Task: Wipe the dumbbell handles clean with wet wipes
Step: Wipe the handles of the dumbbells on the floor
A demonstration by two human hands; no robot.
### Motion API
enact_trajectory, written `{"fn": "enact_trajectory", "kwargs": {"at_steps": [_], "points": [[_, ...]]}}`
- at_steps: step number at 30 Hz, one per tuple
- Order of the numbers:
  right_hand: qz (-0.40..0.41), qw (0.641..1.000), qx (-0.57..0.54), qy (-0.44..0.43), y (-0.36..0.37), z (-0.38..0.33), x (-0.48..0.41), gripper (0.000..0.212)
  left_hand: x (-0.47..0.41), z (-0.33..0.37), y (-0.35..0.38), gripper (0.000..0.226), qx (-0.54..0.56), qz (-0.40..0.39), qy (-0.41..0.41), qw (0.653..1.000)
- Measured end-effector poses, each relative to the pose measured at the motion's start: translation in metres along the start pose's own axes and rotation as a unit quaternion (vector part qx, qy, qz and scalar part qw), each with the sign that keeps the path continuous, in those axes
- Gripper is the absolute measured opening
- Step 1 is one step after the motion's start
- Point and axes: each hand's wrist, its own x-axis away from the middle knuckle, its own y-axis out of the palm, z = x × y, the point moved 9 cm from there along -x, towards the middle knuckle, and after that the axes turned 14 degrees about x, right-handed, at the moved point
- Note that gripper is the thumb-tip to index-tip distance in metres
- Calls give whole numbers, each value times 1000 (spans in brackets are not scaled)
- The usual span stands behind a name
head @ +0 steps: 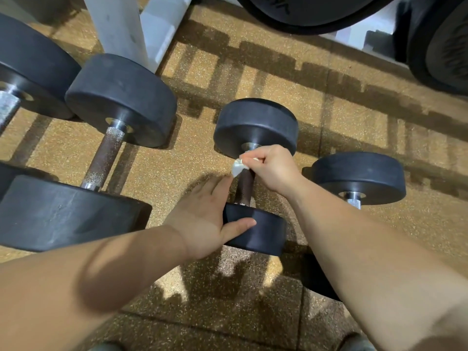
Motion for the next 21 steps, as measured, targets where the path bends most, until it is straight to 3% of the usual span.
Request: {"fn": "enact_trajectory", "kwargs": {"at_steps": [3,8,10,13,15,21], "points": [[-13,1000,-28,4,2,4,13,11,-1,1,0,115,8,4,5,1000],[-140,981,32,-131,29,-17,43,12,-1,6,-1,105,10,4,6,1000],[-75,989,52,-116,17,-15,26,11,-1,7,-1,104,7,4,11,1000],[44,999,-28,5,-6,4,3,10,-2,4,-2,104,5,-4,6,1000],[57,993,-83,57,-5,12,6,12,0,4,-5,104,-4,-4,10,1000],[-133,987,-86,-4,38,8,40,5,9,-12,-25,93,29,47,63,997]]}}
